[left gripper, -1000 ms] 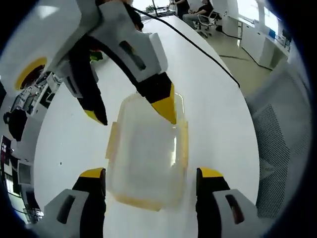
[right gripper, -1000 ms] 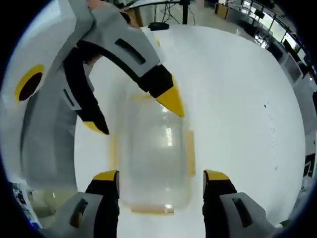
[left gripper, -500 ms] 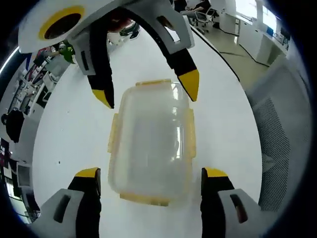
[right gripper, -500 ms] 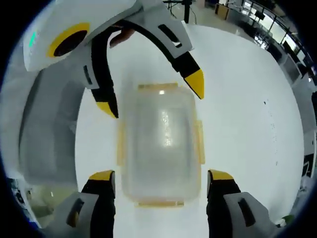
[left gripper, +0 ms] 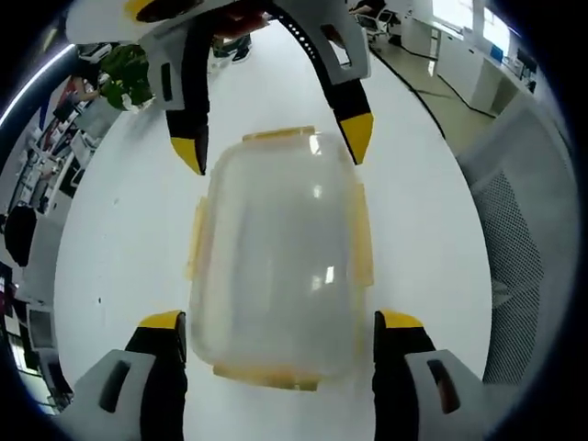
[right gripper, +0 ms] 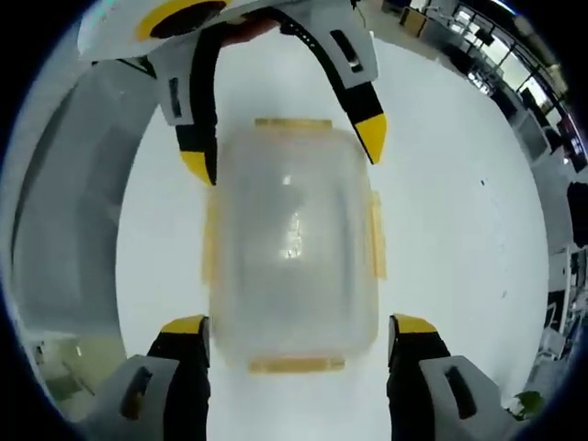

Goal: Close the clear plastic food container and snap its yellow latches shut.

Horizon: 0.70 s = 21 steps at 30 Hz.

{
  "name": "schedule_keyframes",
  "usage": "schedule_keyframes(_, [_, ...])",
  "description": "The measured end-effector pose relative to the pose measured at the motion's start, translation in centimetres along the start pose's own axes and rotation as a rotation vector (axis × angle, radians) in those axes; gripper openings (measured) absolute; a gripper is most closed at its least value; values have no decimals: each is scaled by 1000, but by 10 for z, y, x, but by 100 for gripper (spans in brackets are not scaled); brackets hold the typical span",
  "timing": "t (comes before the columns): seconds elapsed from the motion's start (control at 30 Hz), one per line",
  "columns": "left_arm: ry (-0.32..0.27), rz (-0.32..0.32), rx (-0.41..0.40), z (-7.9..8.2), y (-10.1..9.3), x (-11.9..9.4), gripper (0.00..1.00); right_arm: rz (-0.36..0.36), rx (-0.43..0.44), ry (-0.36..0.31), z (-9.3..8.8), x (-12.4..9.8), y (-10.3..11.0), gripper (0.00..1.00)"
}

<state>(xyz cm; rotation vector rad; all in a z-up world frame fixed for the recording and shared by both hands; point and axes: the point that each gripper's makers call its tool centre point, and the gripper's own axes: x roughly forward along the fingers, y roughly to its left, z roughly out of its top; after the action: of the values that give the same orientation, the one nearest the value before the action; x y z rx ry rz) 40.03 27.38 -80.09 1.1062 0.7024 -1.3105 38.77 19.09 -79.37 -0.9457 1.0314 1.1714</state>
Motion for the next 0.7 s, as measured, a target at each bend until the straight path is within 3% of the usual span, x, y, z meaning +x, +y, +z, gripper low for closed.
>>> schedule_keyframes(0.7, [-26,4,20,-7,1,-3,79,-9,12,2,4,6,4,76])
